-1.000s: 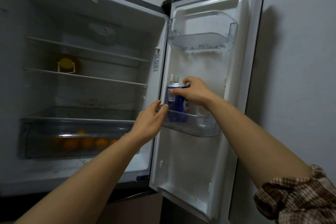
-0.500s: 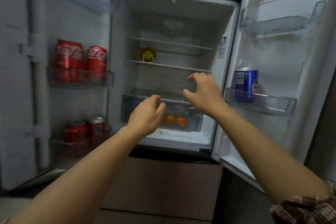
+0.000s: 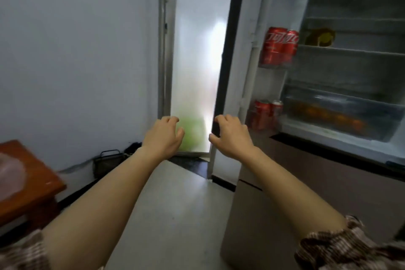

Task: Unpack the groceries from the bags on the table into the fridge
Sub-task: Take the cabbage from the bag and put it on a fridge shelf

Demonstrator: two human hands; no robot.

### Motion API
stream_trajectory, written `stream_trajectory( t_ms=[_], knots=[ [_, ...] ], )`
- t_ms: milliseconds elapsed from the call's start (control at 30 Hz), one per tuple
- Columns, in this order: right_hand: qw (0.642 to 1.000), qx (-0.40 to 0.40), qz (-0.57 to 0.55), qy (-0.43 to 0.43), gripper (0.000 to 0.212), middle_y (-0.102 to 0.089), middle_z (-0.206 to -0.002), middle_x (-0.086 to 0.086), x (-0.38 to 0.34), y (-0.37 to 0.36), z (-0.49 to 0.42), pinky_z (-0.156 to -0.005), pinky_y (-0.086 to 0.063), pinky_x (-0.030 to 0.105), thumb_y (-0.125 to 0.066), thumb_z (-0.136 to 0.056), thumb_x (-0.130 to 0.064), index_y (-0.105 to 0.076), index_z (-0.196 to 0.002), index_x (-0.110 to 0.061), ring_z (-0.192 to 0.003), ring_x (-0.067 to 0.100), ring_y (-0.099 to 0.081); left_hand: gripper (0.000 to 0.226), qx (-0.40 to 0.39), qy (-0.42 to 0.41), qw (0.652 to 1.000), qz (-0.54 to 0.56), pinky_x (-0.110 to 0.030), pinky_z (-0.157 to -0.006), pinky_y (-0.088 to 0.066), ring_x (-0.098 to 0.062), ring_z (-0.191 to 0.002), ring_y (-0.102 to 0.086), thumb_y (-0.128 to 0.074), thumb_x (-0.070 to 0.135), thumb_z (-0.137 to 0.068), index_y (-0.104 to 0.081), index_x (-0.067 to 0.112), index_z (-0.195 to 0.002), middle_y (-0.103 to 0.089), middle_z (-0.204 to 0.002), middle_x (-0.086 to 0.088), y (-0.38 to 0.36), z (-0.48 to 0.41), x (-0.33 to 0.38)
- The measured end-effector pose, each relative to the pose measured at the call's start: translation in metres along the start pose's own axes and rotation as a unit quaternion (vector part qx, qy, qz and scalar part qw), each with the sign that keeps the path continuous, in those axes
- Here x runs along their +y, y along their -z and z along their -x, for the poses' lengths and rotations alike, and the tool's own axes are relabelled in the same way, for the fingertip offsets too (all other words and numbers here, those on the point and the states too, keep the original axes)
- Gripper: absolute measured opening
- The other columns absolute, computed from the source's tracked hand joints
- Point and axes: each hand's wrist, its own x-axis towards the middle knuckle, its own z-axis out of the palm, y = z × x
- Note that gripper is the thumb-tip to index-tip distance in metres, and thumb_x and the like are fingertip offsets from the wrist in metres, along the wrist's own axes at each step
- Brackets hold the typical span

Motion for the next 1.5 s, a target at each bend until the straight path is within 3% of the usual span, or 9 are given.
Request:
stream_trajectory(
  t_ms=[233,500,967,1333,1500],
  knots=[
    [0.991,-0.076,-0.05,0.102,0.053,-0.045,-0.137,0.011,-0.177,-0.081,-0.003,-0.097,-0.037,0.047,-0.048,-0.093,-0.044,-0.039,-0.136,-0.013,-0.126,0.032,-0.039,0.047,0.035,0.149,0.986,-0.073,-0.04,-0.103,-0.034,-0.029,-0.13,-0.036,-0.037,0.03,-0.098,-0.04,0.009,-0.14,-0.041,-0.143,-0.013,0.086,0.081,-0.16],
    [0.956,-0.138,-0.091,0.242,0.056,-0.043,-0.14,0.009,-0.388,-0.164,-0.016,-0.104,-0.032,0.052,-0.049,-0.092,-0.044,-0.036,-0.138,-0.015,-0.13,0.03,-0.037,0.044,0.07,0.271,0.947,-0.156,-0.043,-0.101,-0.037,-0.032,-0.126,-0.039,-0.038,0.031,-0.097,-0.044,0.009,-0.134,-0.043,-0.14,-0.015,0.165,0.15,-0.335],
    [0.879,-0.235,-0.135,0.393,0.058,-0.037,-0.145,0.01,-0.697,-0.284,-0.039,-0.109,-0.027,0.055,-0.048,-0.094,-0.044,-0.031,-0.142,-0.016,-0.136,0.032,-0.03,0.047,0.092,0.449,0.872,-0.17,-0.041,-0.098,-0.042,-0.026,-0.135,-0.029,-0.035,0.034,-0.099,-0.034,0.015,-0.141,-0.032,-0.147,-0.007,0.278,0.229,-0.607],
    [0.86,-0.281,-0.114,0.411,0.059,-0.037,-0.143,0.007,-0.864,-0.365,-0.021,-0.107,-0.03,0.052,-0.047,-0.095,-0.045,-0.03,-0.144,-0.018,-0.132,0.031,-0.031,0.044,0.114,0.479,0.859,-0.137,-0.042,-0.102,-0.037,-0.026,-0.13,-0.034,-0.043,0.028,-0.096,-0.041,0.012,-0.136,-0.04,-0.14,-0.01,0.319,0.295,-0.773],
    [0.871,-0.3,-0.108,0.374,0.059,-0.036,-0.146,0.006,-0.959,-0.401,-0.019,-0.108,-0.029,0.051,-0.046,-0.095,-0.043,-0.028,-0.146,-0.018,-0.135,0.03,-0.031,0.049,0.091,0.487,0.86,-0.126,-0.043,-0.101,-0.038,-0.029,-0.134,-0.028,-0.042,0.028,-0.096,-0.033,0.012,-0.142,-0.031,-0.147,-0.013,0.356,0.326,-0.875]
  ],
)
